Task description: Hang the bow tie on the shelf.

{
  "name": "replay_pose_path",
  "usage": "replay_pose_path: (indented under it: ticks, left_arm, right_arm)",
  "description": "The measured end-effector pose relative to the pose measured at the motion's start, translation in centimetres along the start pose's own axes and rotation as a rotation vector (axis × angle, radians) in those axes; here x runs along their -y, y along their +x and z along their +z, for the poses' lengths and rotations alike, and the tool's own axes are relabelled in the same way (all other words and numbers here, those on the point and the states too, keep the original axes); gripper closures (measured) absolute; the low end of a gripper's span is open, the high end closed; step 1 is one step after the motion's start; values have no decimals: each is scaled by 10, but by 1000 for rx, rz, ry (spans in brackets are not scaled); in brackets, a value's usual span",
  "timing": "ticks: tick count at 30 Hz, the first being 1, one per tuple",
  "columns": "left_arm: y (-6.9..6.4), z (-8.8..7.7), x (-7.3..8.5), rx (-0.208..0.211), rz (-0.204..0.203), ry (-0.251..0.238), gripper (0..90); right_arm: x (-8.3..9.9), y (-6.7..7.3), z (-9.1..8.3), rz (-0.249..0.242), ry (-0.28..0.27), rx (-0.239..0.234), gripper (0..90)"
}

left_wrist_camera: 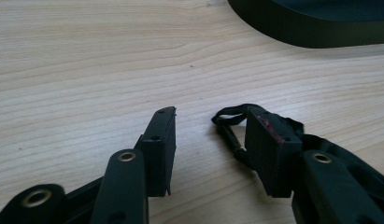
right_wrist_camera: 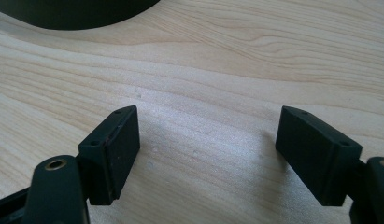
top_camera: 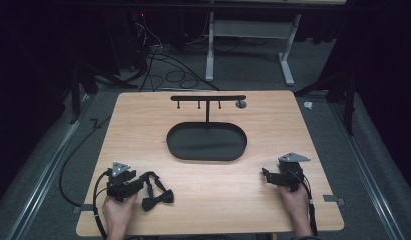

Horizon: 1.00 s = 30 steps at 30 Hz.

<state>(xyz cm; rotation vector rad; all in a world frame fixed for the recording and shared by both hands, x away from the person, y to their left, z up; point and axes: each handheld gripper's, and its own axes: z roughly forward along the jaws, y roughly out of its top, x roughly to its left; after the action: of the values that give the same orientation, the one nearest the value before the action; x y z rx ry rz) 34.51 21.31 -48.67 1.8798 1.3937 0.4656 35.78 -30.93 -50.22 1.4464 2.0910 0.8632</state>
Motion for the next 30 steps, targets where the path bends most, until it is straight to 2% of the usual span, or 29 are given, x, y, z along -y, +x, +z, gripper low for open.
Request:
replay_pose_path:
  ticks: [13, 15, 17, 18, 20, 25, 26, 27, 28, 30]
  left_arm:
    - [-10, 9, 9, -9, 11, 38, 547]
    - [-12, 10, 10, -37, 39, 46, 551]
    - [-17, 11, 10, -73, 84, 50, 555]
    - [-19, 12, 11, -76, 97, 49, 574]
    - [-19, 12, 11, -75, 97, 47, 583]
    - [-20, 12, 10, -59, 117, 47, 693]
    - [-21, 13, 9, -56, 121, 54, 745]
    - [-22, 13, 9, -53, 126, 58, 745]
    - [-23, 13, 9, -48, 132, 52, 802]
    - [-23, 14, 9, -44, 128, 49, 822]
  right_arm:
    - [0, 0, 0, -1, -1, 0, 229]
    - [0, 0, 0, -1, -1, 0, 229]
    - [0, 0, 0, -2, -1, 1, 229]
    - [0, 0, 0, -2, -1, 1, 229]
    - [0, 0, 0, -2, -1, 2, 229]
    - [0, 0, 0, -1, -1, 2, 229]
    - [0, 0, 0, -1, -1, 2, 229]
    - [0, 0, 0, -1, -1, 2, 229]
    - [0, 0, 0, -1, -1, 2, 229]
    - [0, 0, 0, -1, -1, 2, 229]
